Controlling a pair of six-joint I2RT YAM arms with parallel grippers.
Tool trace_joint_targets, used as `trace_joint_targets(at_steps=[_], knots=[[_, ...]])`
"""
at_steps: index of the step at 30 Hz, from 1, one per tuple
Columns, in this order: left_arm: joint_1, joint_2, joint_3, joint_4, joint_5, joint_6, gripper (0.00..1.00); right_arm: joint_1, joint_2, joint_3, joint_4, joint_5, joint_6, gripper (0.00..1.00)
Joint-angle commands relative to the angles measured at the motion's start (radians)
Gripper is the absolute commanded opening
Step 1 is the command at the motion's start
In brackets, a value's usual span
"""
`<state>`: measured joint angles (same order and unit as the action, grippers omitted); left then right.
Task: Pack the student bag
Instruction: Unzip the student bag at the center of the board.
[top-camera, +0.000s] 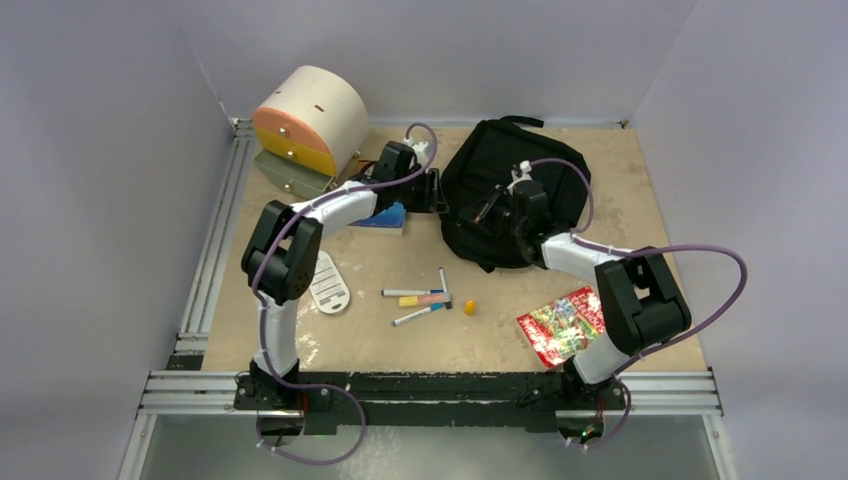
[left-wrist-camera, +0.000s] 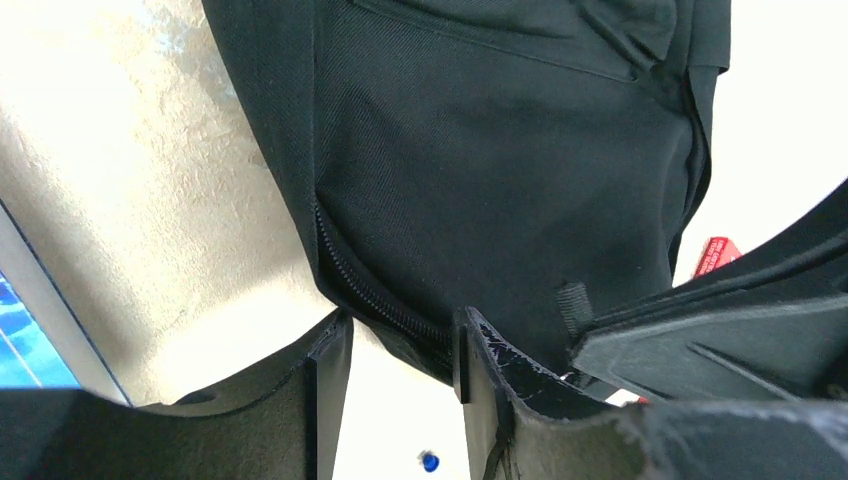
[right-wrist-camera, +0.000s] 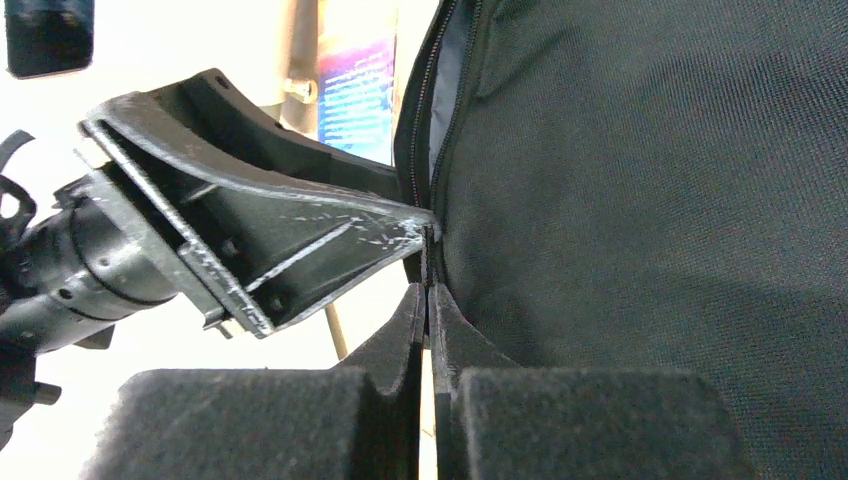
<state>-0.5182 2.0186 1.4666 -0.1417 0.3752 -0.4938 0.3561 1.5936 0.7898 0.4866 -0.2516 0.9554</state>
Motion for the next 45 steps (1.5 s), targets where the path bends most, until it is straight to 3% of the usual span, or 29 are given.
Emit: trace_joint_targets(at_steps=[1,7,11,13,26,33,42,43,45], knots=[[-0.004,0.027,0.037,0.026,0.026,-0.042,0.41,-0.002,-0.049,0.0,0.048,0.01,-0.017,0.0],[-0.005,0.055,0.039,0.017,0.028,-0.049,0.34,-0.002,-0.057,-0.004,0.052,-0.002,-0.021,0.0],[-0.004,0.063,0.051,0.022,0.022,-0.048,0.08,-0.002,-0.06,0.004,0.035,-0.008,-0.041,0.0],[0.0,0.082,0.089,0.006,0.015,-0.041,0.0,-0.002,-0.068,0.003,0.018,-0.014,-0.058,0.0],[0.053,0.214,0.315,-0.1,-0.009,0.016,0.0,-0.005,-0.256,-0.105,-0.095,0.111,-0.104,0.0],[0.085,0.224,0.329,-0.112,-0.008,0.036,0.0,-0.026,-0.322,-0.109,-0.196,0.243,-0.136,0.0],[0.087,0.196,0.272,-0.075,0.06,0.055,0.0,-0.054,-0.301,-0.096,-0.18,0.189,-0.127,0.0],[0.087,0.186,0.256,-0.064,0.069,0.057,0.0,-0.054,-0.292,-0.087,-0.181,0.169,-0.125,0.01],[0.085,0.165,0.225,-0.043,0.091,0.064,0.0,-0.053,-0.267,-0.067,-0.176,0.122,-0.125,0.19]])
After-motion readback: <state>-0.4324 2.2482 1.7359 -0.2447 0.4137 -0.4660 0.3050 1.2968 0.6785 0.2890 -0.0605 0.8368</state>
